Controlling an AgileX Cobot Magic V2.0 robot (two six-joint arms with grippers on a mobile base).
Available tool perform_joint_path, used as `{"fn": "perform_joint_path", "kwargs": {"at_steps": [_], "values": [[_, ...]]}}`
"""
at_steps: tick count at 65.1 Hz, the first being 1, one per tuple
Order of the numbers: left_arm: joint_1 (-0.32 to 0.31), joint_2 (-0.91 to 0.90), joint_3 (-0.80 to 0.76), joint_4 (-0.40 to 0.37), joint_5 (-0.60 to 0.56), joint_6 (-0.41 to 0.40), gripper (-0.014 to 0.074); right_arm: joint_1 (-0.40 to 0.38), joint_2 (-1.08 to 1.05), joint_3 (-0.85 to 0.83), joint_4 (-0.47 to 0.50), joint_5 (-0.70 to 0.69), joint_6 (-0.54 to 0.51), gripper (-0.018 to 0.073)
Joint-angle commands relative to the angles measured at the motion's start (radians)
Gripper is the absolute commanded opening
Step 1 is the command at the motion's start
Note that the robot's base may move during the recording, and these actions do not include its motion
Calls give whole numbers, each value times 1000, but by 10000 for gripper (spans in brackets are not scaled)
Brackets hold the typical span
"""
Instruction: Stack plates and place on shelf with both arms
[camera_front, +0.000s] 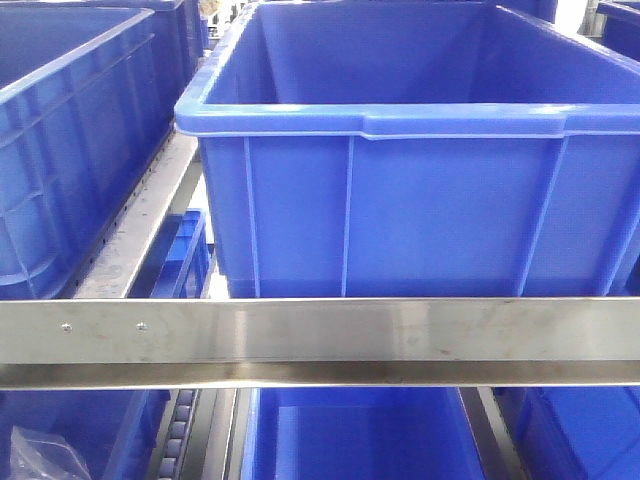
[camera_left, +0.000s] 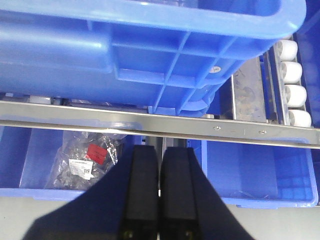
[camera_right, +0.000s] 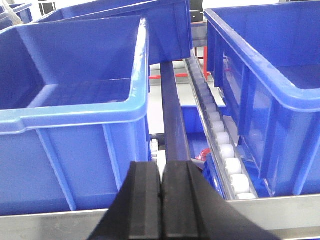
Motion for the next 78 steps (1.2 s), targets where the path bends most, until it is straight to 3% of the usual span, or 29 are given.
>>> {"fn": "perform_joint_path", "kwargs": {"at_steps": [1, 45, 50, 60, 71, 78], "values": [[-6, -1, -29, -5, -73, -6, 85, -6, -19, 1, -2, -78, -5, 24], [-6, -1, -29, -5, -73, -6, 85, -6, -19, 1, -2, -78, -5, 24], [-15, -25, -29, 56, -74, 6, 85, -6, -19, 1, -2, -78, -5, 24], [-19, -173, 13, 62, -112, 5, 85, -6, -19, 1, -2, -78, -5, 24], [-19, -435, 194, 64, -286, 5, 85, -6, -19, 1, -2, -78, -5, 24], [-19, -616, 319, 57, -335, 5, 85, -6, -19, 1, -2, -78, -5, 24]]}}
